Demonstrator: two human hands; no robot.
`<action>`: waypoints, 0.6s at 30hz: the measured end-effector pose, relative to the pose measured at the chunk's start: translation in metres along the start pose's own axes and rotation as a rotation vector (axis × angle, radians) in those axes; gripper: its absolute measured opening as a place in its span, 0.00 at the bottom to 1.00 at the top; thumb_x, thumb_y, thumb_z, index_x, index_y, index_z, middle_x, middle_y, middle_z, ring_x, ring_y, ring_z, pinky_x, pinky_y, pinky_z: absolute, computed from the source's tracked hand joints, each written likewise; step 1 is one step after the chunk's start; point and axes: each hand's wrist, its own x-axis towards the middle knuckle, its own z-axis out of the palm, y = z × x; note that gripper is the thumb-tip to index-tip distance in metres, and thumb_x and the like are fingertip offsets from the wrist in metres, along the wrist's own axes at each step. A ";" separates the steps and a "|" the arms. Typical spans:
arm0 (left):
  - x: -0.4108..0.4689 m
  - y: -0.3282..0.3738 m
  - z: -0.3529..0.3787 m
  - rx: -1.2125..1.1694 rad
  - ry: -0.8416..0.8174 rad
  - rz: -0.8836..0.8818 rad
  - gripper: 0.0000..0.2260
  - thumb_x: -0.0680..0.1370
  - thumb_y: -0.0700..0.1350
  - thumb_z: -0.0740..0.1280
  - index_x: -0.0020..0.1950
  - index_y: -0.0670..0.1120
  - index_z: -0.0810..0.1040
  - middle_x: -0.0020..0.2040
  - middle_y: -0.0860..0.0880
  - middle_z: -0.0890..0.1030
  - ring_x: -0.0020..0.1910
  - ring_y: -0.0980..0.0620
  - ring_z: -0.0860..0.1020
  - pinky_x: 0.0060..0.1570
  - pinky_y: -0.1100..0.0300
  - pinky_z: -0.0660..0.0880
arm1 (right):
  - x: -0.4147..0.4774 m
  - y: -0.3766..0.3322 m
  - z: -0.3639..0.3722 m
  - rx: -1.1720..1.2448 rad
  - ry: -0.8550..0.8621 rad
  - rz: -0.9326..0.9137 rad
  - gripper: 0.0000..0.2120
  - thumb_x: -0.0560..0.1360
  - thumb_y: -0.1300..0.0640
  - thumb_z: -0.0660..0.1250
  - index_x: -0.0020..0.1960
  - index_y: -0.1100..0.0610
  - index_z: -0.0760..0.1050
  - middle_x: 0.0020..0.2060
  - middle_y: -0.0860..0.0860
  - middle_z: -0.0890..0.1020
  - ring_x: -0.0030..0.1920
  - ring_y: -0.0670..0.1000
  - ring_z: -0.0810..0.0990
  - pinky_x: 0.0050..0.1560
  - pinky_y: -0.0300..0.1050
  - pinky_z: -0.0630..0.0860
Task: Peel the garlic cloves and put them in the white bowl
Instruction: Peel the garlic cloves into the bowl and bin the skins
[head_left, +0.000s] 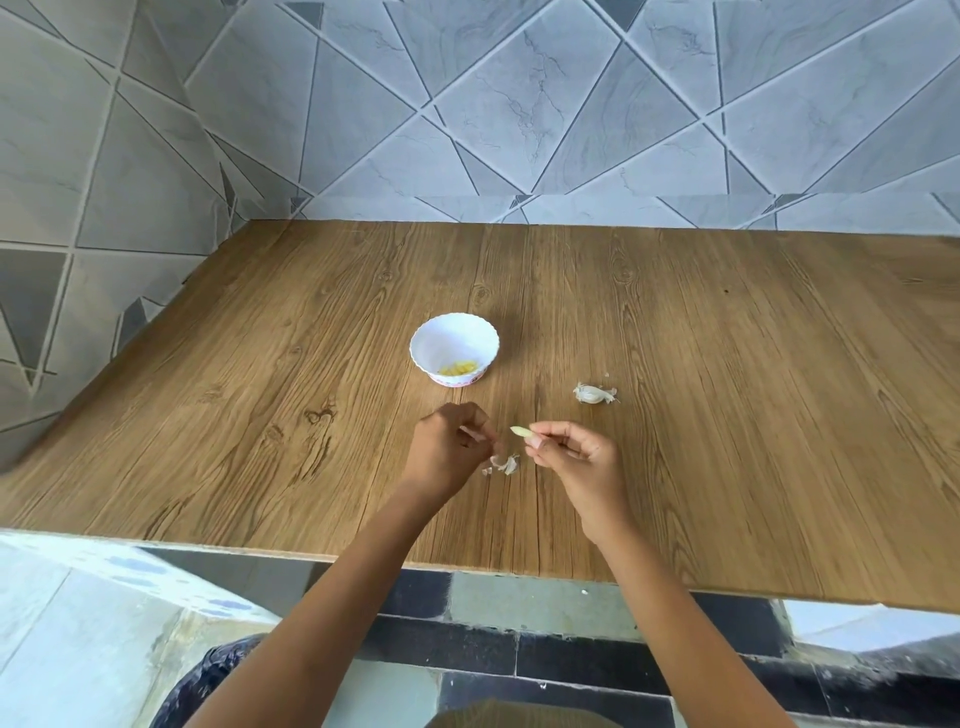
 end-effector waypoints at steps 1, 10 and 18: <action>0.000 0.001 0.001 0.000 -0.001 0.018 0.12 0.68 0.29 0.69 0.34 0.46 0.78 0.32 0.58 0.79 0.32 0.61 0.78 0.35 0.74 0.72 | 0.000 0.000 0.000 0.013 -0.002 0.007 0.07 0.73 0.67 0.69 0.46 0.56 0.81 0.40 0.52 0.85 0.42 0.49 0.84 0.44 0.38 0.79; 0.000 0.004 0.002 0.085 -0.097 -0.080 0.20 0.74 0.61 0.58 0.38 0.48 0.80 0.36 0.54 0.82 0.38 0.56 0.80 0.41 0.58 0.75 | -0.002 0.000 0.000 0.044 0.007 0.015 0.06 0.74 0.66 0.68 0.45 0.57 0.80 0.37 0.51 0.84 0.40 0.47 0.84 0.41 0.36 0.78; 0.000 0.004 -0.006 -0.233 -0.159 -0.055 0.06 0.73 0.38 0.72 0.49 0.44 0.83 0.41 0.46 0.85 0.41 0.48 0.83 0.49 0.54 0.80 | -0.004 0.001 0.005 -0.187 -0.077 -0.061 0.07 0.75 0.60 0.69 0.50 0.50 0.81 0.43 0.45 0.84 0.43 0.41 0.82 0.44 0.37 0.78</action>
